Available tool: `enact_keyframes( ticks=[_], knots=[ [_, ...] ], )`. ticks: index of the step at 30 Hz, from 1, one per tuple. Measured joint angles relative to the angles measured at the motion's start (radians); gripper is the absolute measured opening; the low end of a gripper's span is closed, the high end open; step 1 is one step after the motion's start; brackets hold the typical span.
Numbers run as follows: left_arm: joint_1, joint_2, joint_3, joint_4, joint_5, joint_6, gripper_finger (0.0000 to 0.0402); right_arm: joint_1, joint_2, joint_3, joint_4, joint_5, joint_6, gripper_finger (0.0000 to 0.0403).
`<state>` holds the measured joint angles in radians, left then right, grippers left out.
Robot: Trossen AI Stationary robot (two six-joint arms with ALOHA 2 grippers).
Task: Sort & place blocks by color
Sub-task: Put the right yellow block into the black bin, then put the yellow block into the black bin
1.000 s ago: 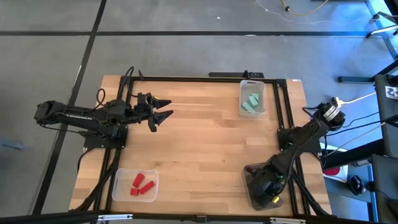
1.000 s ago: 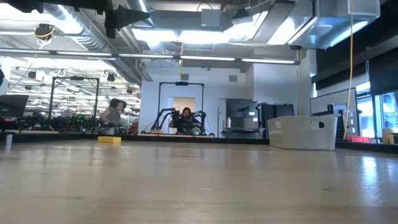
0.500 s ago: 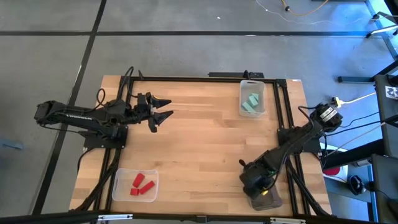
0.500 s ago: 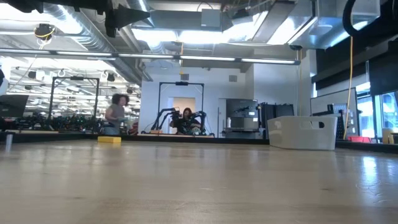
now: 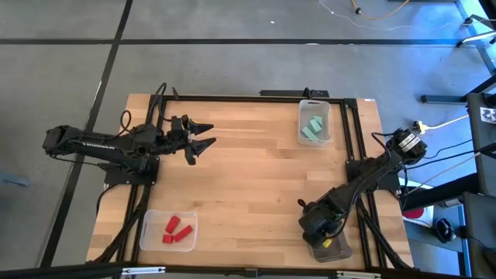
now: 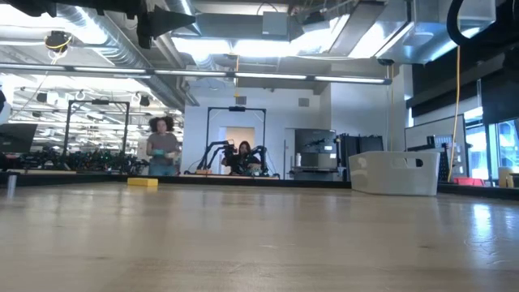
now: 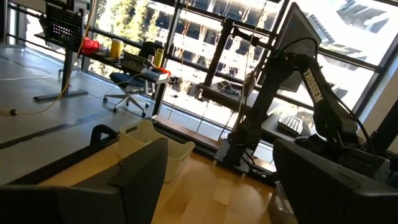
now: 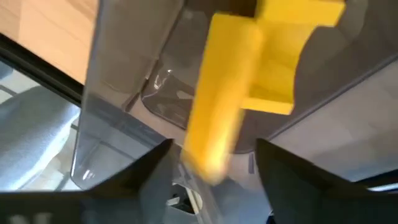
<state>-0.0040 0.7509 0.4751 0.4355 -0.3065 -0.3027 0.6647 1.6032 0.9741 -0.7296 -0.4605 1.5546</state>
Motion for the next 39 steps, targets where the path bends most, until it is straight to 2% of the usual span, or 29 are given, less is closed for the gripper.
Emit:
enact_keyframes(
  ticks=[3, 6, 10, 14, 18, 23, 26, 29, 31, 36, 39],
  knots=[
    [0.0, 0.0, 0.0, 0.0, -0.008, 0.0, 0.0283, -0.002, 0.0, 0.0, 0.006, -0.004, -0.039, 0.0267],
    [0.0, 0.0, 0.0, 0.0, -0.021, 0.0, 0.0283, -0.009, 0.0, 0.0, 0.008, -0.032, -0.077, 0.03],
    [0.0, 0.0, 0.0, 0.0, -0.021, -0.001, 0.0283, -0.018, -0.037, 0.0, -0.003, -0.089, -0.182, 0.0314],
    [0.0, 0.0, 0.0, 0.0, -0.021, -0.006, 0.0283, -0.047, -0.148, 0.0, -0.04, -0.078, -0.281, 0.0316],
    [0.0, 0.0, 0.0, 0.0, -0.021, -0.014, 0.0283, -0.126, -0.283, 0.0, -0.051, 0.044, -0.374, 0.0316],
    [0.0, 0.0, 0.0, 0.0, -0.021, -0.053, 0.0283, -0.297, -0.406, 0.001, -0.042, 0.333, -0.552, 0.0317],
    [0.0, 0.0, 0.0, 0.0, -0.016, -0.055, 0.0283, -0.423, -0.435, 0.001, 0.02, 0.436, -0.697, 0.0317],
    [-0.001, 0.0, 0.0, 0.0, -0.014, -0.056, 0.0283, -0.541, -0.438, -0.017, 0.231, 0.467, -0.855, 0.0317],
    [-0.002, 0.0, 0.0, 0.0, 0.004, -0.055, 0.0283, -0.605, -0.438, -0.071, 0.493, 0.466, -0.915, 0.0317],
    [-0.002, 0.0, 0.0, 0.0, 0.108, -0.054, 0.0283, -0.7, -0.397, -0.286, 1.309, 0.459, -1.037, 0.0317],
    [-0.002, 0.0, 0.0, 0.0, 0.135, -0.054, 0.0283, -0.72, -0.365, -0.374, 1.571, 0.536, -1.094, 0.0317]
  ],
)
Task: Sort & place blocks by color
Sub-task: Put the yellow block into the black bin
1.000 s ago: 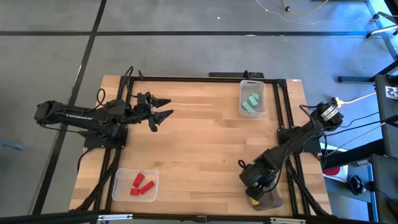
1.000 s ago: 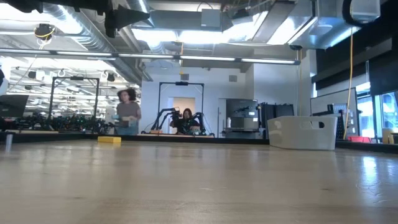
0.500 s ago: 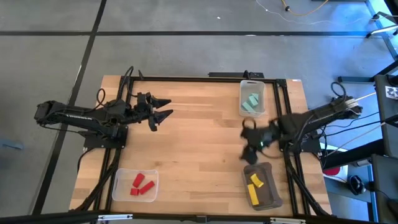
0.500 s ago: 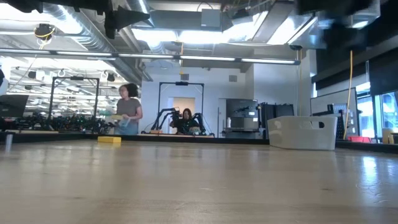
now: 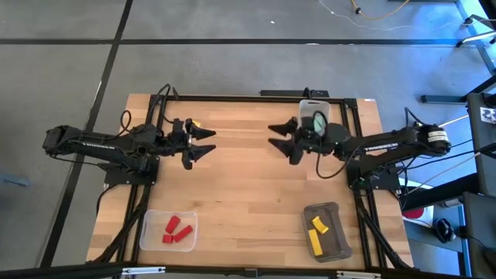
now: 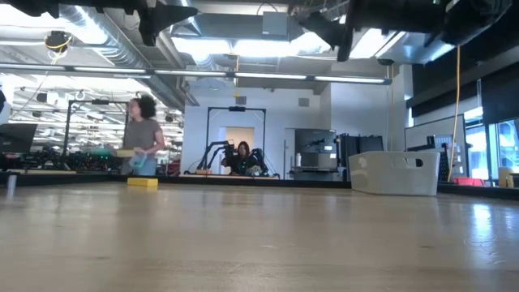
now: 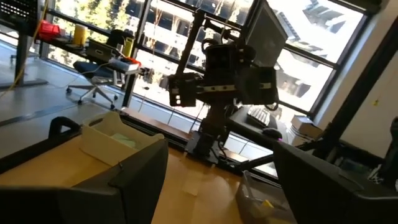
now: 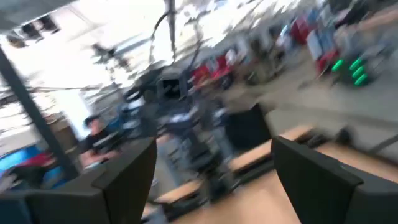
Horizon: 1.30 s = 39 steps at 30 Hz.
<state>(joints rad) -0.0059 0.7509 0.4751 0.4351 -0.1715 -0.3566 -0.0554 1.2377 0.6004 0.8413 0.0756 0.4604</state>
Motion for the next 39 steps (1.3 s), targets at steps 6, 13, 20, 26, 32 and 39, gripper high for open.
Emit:
enact_keyframes(
  ticks=[6, 13, 20, 26, 32, 39],
  knots=[
    [0.0, 0.0, 0.0, -0.001, -0.001, 0.082, 0.0283, -0.002, 0.01, -0.032, 0.056, 0.023, -0.156, 0.0317],
    [0.0, 0.0, 0.0, -0.029, -0.002, 0.079, 0.0283, -0.002, 0.01, -0.023, 0.049, 0.002, -0.194, 0.0317],
    [0.06, 0.022, 0.081, -0.251, -0.127, -0.118, 0.0283, -0.002, 0.01, -0.023, 0.044, 0.006, -0.194, 0.0317],
    [0.354, 0.209, 0.374, -0.902, -0.225, -0.241, 0.0283, -0.005, 0.01, -0.023, 0.035, 0.029, -0.176, 0.0317],
    [0.656, 0.429, 0.39, -1.032, -0.061, -0.073, 0.0283, -0.005, 0.01, -0.022, 0.011, 0.029, -0.174, 0.0317],
    [0.729, 0.708, 0.511, -1.245, -0.008, 0.455, 0.0283, -0.005, 0.011, -0.022, -0.016, 0.029, -0.174, 0.0317]
  ],
)
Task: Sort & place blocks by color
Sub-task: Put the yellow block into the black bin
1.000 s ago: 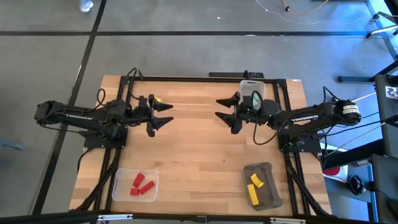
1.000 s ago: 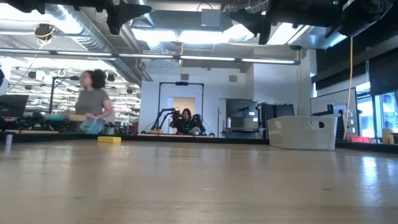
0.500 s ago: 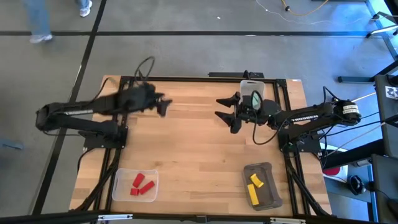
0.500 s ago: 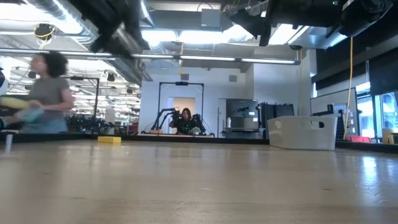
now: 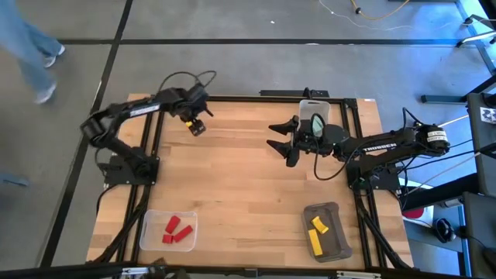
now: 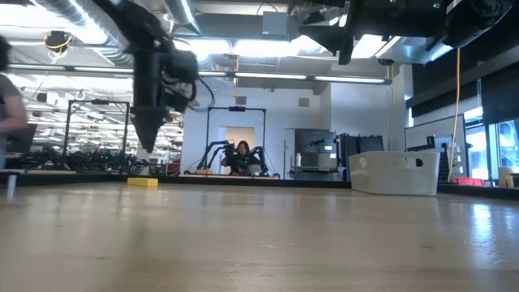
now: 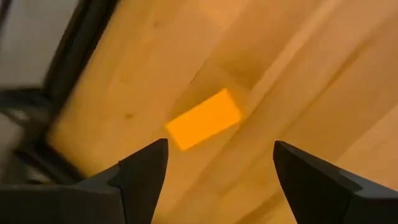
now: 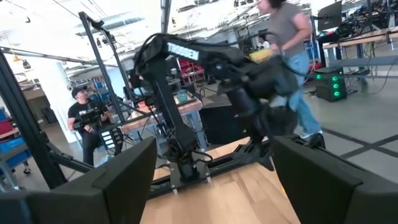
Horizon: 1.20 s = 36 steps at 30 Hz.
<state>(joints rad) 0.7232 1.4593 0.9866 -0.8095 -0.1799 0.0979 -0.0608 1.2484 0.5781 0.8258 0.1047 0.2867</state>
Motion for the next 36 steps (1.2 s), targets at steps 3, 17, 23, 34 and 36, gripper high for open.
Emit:
enact_keyframes(
  ticks=[3, 17, 23, 34, 36],
  knots=[
    [-0.002, 0.105, 0.084, -0.06, -0.045, 0.252, 0.0283, 0.0, 0.0, 0.0, -0.001, 0.0, 0.0, 0.0317],
    [0.005, 0.328, 0.172, -0.146, -0.045, 0.88, 0.0283, 0.0, 0.0, 0.0, -0.002, 0.0, 0.0, 0.0317],
    [0.031, 0.36, 0.169, -0.126, -0.038, 0.931, 0.0283, 0.0, 0.0, 0.0, -0.027, 0.0, 0.0, 0.0317],
    [0.038, 0.371, 0.151, -0.078, -0.045, 0.932, 0.0283, 0.0, 0.0, 0.0, -0.062, 0.001, 0.053, 0.0317],
    [0.038, 0.371, 0.151, -0.076, -0.046, 0.928, 0.0282, 0.0, 0.0, 0.0, -0.062, 0.001, 0.071, 0.0317]
  ],
)
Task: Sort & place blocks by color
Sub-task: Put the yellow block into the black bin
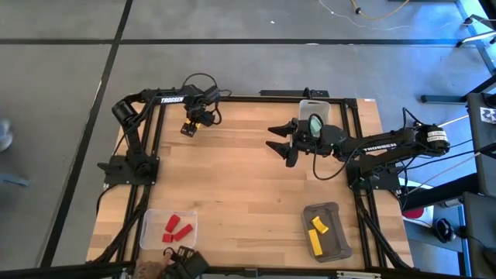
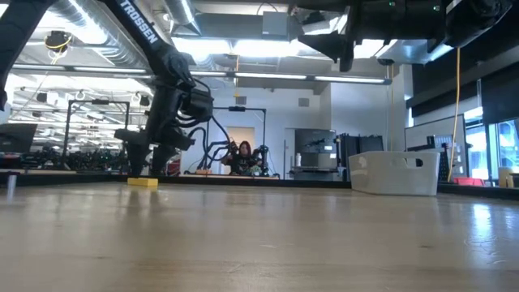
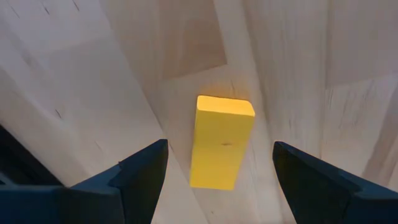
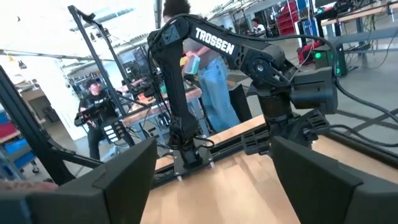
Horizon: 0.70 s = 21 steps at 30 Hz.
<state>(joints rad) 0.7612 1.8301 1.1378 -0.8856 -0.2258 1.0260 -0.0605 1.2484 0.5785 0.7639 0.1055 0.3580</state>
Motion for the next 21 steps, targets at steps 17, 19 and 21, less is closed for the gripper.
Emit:
enact_keyframes(
  ticks=[17, 19, 21],
  knots=[
    [-0.065, 0.111, 0.007, -0.021, -0.067, -0.028, 0.0251, 0.001, 0.0, 0.0, 0.003, 0.0, 0.087, 0.0317],
    [-0.065, 0.113, 0.008, -0.031, -0.065, -0.04, 0.025, 0.003, 0.0, 0.0, 0.002, 0.0, 0.087, 0.0317],
    [-0.064, 0.113, 0.008, -0.034, -0.057, -0.063, 0.0247, 0.007, 0.0, 0.0, 0.003, 0.0, 0.087, 0.0317]
  ],
)
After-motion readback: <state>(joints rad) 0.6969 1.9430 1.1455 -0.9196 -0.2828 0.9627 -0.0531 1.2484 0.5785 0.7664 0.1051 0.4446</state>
